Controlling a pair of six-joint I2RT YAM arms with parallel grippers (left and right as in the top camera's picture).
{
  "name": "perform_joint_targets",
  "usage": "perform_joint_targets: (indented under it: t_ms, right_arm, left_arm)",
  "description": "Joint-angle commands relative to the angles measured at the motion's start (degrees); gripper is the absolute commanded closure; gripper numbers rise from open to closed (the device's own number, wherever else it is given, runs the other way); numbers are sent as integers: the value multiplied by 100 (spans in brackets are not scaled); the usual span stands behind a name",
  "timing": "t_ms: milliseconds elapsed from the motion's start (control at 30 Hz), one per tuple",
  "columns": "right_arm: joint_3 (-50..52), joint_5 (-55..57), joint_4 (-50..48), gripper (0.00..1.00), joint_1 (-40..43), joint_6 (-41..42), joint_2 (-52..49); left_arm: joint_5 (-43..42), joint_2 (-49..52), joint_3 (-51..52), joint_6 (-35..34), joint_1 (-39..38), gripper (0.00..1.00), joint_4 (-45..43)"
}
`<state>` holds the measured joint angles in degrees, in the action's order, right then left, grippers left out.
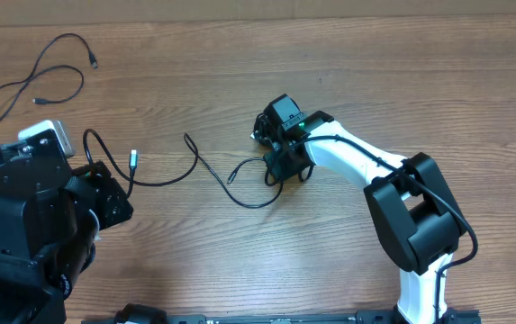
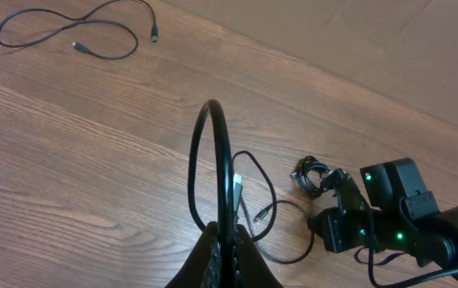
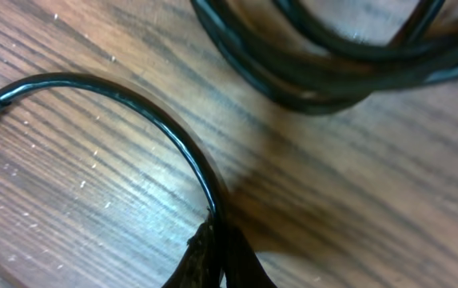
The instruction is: Untangle cables
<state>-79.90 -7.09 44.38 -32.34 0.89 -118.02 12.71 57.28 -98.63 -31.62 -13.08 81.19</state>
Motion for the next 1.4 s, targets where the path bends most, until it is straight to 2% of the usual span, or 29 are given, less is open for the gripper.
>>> perform_joint_targets:
  t_ms: [0, 233, 400, 633, 733, 767, 800, 833, 900, 1033, 1200, 1267, 1367]
  right_arm:
    - [-76, -157, 4, 96, -4, 691, 588]
    - [-76, -376, 59, 96, -4, 1875, 1917]
    - [-76, -348, 232, 96, -4, 1928, 2382]
    - [-74, -424, 372, 96, -4, 1926, 2393]
    - [-74, -1104, 238, 85, -57, 1565, 2393]
    - [-74, -1403, 142, 70, -90, 1266, 2393]
    - [-74, -1558, 61, 48, -125, 1067, 2393]
    - [-74, -1569, 24, 32, -144, 1012, 2393]
    - [-74, -1547, -50, 6, -179, 894, 2387]
    - [-72, -1261, 24, 0, -179, 863, 2332]
    - [-20, -1121, 205, 0, -186, 868, 2004]
    - [9, -1213, 195, 0, -214, 863, 1812]
    - [9, -1250, 48, 0, -317, 863, 1521]
  left_arm:
    - [125, 9, -90, -68, 33, 96, -50]
    - [-199, 7, -90, -525, 33, 96, -468]
    - [-264, 7, -92, -529, 33, 96, -667]
    - [-345, 7, -90, -525, 33, 96, -678]
    - [-1115, 7, -92, -188, 33, 96, -1078]
    - [-1434, 7, -90, -184, 33, 96, -1340]
    - [-1600, 7, -92, -216, 33, 96, -1530]
    - [-1729, 7, -92, -284, 33, 96, -1698]
    - [-1937, 7, -92, -527, 33, 96, -2094]
    - [-1878, 7, -92, -721, 33, 96, -2588]
    - [-793, 7, -92, -1073, 33, 96, -2726]
    - [-837, 7, -92, -1307, 33, 96, -2850]
    - [-1438, 7, -94, -1368, 33, 96, -3495]
